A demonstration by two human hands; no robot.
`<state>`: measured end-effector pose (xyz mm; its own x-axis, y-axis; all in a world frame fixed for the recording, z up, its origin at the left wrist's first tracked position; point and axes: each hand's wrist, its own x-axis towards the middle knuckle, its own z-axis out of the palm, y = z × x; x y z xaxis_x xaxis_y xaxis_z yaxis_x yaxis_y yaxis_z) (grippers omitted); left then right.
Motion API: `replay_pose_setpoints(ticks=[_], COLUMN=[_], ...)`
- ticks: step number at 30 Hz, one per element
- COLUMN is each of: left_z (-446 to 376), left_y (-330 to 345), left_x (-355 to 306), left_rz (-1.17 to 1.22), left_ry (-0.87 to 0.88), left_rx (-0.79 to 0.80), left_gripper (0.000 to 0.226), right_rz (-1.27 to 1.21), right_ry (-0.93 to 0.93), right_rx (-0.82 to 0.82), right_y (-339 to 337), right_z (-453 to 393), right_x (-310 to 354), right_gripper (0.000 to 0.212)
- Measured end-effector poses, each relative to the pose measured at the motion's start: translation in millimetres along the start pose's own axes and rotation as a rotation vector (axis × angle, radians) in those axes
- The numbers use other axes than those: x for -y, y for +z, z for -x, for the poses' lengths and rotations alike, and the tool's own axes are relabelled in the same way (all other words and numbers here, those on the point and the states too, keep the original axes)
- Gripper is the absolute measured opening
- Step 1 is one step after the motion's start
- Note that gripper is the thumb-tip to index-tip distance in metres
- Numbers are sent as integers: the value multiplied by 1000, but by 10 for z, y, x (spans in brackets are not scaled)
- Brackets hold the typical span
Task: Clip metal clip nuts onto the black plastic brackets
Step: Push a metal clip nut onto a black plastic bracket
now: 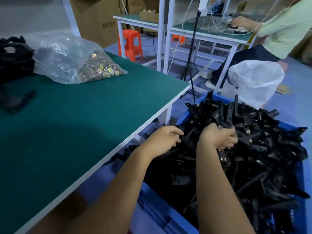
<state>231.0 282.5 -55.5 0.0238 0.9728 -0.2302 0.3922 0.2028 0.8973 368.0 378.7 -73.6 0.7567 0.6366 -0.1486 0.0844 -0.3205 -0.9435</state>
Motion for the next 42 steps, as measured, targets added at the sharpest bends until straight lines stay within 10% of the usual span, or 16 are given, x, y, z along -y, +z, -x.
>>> replay_pose_setpoints(ticks=[10,18,25,37,42], left_z=[660,1549,2239,2243,2424], left_y=[-1179,-2108,-2680,-2792,-2895], left_x=[-272,718,1270,1290,1230], left_rz=[279,148,373,473,907], left_ry=[360,194,26,41,248], left_rx=[-585,-1153,-1455,-1434,-1626], left_gripper=[37,37,39,32,19], right_rz=[-387,30,507,-178,-374], right_ry=[-554,-947,-1389,-1032,-489], right_rx=[552,1348,1172,1300,1564], right_y=[596,1124,1454,1434,1135], right_z=[1979,3519,4245,4416,4792], right_x=[788,516,406,465,399], right_gripper=[29,35,60,24,28])
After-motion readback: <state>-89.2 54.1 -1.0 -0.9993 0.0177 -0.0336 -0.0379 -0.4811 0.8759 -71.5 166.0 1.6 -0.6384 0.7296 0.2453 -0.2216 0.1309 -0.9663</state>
